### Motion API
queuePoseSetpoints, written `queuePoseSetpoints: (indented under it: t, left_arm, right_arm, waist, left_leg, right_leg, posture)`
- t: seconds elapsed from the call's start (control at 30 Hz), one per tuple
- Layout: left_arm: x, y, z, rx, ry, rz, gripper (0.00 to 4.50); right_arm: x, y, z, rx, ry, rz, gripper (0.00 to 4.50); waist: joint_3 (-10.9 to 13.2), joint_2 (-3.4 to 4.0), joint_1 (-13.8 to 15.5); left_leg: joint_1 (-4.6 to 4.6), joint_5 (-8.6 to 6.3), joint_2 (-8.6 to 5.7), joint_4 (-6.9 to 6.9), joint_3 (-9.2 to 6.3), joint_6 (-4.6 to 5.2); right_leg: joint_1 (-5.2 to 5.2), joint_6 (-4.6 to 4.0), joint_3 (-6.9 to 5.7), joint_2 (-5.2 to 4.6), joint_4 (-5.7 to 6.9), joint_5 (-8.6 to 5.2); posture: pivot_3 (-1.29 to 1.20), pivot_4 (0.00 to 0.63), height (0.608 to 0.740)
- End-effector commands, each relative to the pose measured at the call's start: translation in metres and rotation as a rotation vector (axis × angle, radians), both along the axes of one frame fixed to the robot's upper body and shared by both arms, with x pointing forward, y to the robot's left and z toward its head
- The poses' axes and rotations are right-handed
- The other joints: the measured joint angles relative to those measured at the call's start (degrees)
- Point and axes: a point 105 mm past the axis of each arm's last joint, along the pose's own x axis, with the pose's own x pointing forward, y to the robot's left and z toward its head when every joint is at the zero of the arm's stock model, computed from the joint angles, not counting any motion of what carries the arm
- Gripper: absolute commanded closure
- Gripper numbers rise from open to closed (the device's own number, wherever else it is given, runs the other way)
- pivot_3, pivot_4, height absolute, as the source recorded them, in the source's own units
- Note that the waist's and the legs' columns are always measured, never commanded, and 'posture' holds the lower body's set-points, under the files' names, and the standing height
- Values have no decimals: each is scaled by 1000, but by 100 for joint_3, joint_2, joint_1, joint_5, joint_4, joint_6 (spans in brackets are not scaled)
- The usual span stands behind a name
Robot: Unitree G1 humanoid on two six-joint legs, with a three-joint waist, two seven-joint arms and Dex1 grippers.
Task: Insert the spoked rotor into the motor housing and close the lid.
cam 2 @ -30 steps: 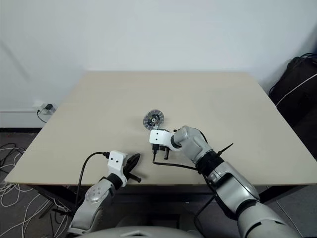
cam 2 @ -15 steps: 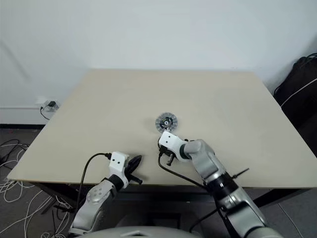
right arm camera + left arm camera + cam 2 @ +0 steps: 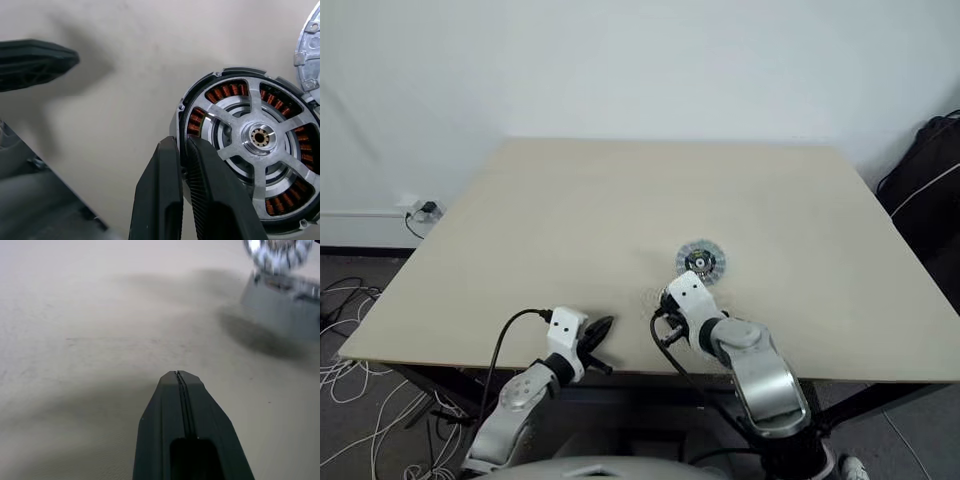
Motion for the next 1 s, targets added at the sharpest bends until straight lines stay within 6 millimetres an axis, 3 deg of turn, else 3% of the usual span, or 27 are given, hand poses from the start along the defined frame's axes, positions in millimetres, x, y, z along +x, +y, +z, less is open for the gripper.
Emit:
queuePoseSetpoints:
  t: [0.03,0.27,0.77,1.0]
  left_arm:
    - [4,-4,7,-15,-28,-17,4500]
    - [5,-3,7,-13,-26,-20,4500]
    - [5,2,9,-5,-34,-4,4500]
    - [6,3,10,0,-40,-3,4500]
  right_arm:
    - [7,0,16,62,-40,-108,4484]
    - [21,8,14,120,-19,-222,4484]
    - [39,53,12,291,75,-190,4484]
    - [46,77,26,424,122,-159,2295]
  waist:
    - [1,1,-10]
    - [0,4,-62]
    - [1,9,-232]
    - [11,24,-255]
  left_leg:
    - [0,1,0,1,0,-1]
    - [1,3,0,10,2,-3]
    - [37,26,1,11,2,-1]
    - [43,39,1,9,1,-1]
  right_leg:
    - [-1,0,0,0,1,0]
    - [2,10,-12,4,4,6]
    - [43,24,-13,5,1,3]
    - [45,43,-13,6,1,23]
  posture:
    - [0,0,740]
    - [0,0,740]
    - [0,0,740]
    - [0,0,740]
